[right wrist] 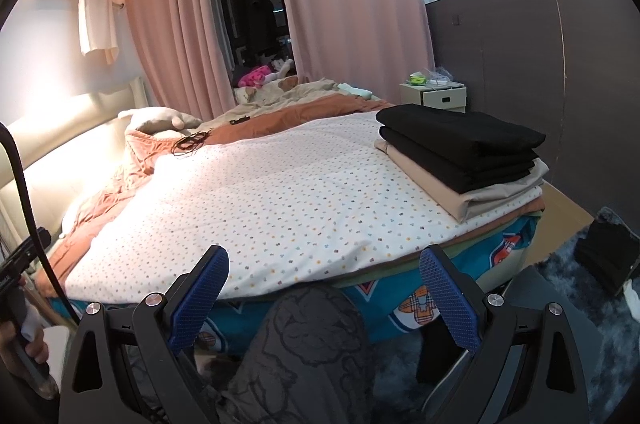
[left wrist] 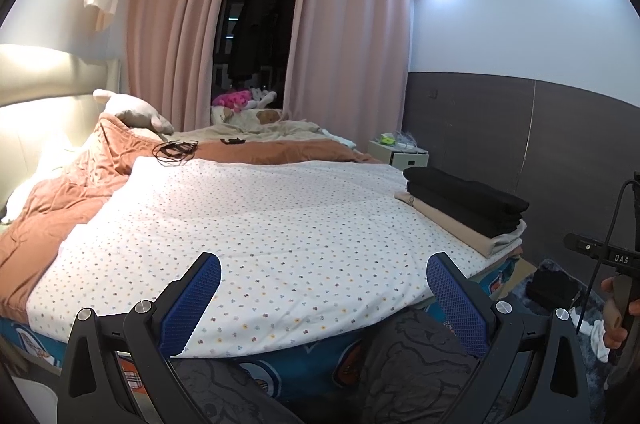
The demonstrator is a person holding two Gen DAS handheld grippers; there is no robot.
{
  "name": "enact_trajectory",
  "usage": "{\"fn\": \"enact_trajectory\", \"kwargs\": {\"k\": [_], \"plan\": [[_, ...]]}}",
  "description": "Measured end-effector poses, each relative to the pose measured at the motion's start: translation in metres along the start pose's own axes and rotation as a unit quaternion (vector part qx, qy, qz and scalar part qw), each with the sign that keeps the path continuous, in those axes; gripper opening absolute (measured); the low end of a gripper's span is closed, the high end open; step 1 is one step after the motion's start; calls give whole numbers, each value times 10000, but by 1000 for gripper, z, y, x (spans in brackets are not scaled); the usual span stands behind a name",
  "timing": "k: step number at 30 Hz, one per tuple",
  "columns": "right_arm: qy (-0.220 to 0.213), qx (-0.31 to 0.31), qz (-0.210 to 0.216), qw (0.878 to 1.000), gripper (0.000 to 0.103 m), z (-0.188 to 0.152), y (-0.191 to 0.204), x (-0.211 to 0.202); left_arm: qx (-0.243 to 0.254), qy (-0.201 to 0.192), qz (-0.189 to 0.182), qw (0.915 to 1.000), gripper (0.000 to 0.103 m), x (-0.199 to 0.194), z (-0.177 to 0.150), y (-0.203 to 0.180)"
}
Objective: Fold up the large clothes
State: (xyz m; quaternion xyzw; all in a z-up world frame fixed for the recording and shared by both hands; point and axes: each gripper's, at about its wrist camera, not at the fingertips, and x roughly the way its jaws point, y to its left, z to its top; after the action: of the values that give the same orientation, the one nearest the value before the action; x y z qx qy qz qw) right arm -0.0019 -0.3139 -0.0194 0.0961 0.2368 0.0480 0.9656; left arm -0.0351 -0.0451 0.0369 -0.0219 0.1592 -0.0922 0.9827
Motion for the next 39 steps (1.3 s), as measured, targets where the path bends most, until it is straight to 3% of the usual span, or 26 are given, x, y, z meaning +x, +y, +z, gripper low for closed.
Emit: {"fn": "enact_trajectory", "kwargs": {"k": [39], "plan": [[-16,-2,-49,10000,96,-2,-1,-3,44,-184,40,9998,103,-13,-6,0]]}}
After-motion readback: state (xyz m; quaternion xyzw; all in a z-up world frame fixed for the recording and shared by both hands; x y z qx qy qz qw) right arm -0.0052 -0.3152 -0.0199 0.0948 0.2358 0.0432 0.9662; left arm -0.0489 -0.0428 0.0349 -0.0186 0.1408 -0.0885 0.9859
